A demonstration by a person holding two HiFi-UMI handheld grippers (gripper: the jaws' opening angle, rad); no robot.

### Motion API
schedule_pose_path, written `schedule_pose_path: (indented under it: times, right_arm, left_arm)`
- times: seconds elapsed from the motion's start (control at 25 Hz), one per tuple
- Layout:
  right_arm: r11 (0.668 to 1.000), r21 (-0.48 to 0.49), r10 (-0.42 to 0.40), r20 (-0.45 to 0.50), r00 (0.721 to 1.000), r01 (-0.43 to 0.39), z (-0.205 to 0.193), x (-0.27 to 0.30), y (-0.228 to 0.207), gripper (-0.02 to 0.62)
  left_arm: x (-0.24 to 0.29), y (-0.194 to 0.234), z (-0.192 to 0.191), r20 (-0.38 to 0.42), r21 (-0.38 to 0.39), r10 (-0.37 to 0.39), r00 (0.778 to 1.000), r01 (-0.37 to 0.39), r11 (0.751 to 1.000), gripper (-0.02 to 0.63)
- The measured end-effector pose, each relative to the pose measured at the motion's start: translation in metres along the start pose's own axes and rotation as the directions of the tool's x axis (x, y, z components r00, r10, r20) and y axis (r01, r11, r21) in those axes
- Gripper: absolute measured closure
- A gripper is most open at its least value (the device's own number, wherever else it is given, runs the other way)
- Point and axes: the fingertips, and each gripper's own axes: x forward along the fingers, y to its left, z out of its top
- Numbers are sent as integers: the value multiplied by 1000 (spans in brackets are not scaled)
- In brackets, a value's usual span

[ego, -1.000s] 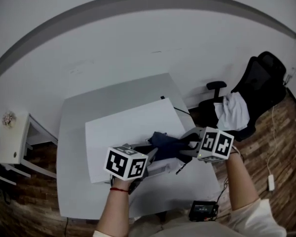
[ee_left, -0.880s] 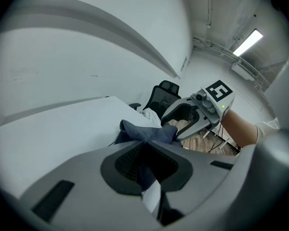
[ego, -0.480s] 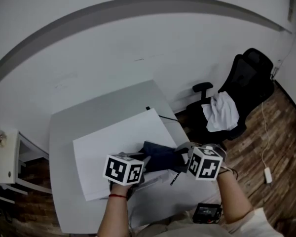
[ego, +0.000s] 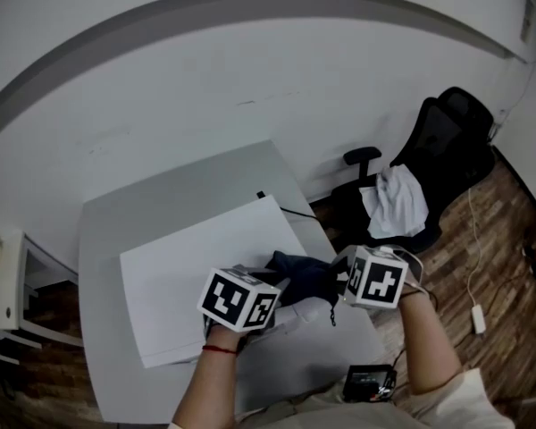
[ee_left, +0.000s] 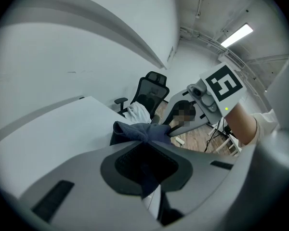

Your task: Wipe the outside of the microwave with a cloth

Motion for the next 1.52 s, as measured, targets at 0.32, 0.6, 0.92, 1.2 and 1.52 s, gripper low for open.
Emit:
schedule_pose_path:
  times: [0.32, 0.6, 0.92, 1.2, 1.52]
  right_arm:
    - [976, -75, 206, -17, 978, -206, -44, 40, -16, 508]
    - [920, -183, 367, 87, 926, -347, -34, 76, -2, 508]
    - [903, -251, 384, 114, 916, -348, -26, 79, 2, 509]
    - [928, -241, 318, 121, 940, -283, -16, 89, -9, 511]
    - [941, -228, 289, 147, 946, -251, -12, 95, -23, 512]
  left_arm:
    - [42, -31, 18, -81, -16, 12, 997, -14, 1000, 580]
    - [56, -39, 17, -159, -57, 94, 983, -104, 993, 580]
    - [60, -39, 14, -190, -105, 171, 967, -194, 975, 580]
    - [68, -32, 16, -214, -113, 201, 956, -229, 967, 580]
    - [72, -22, 23, -236, -98, 200, 951, -228, 969, 581]
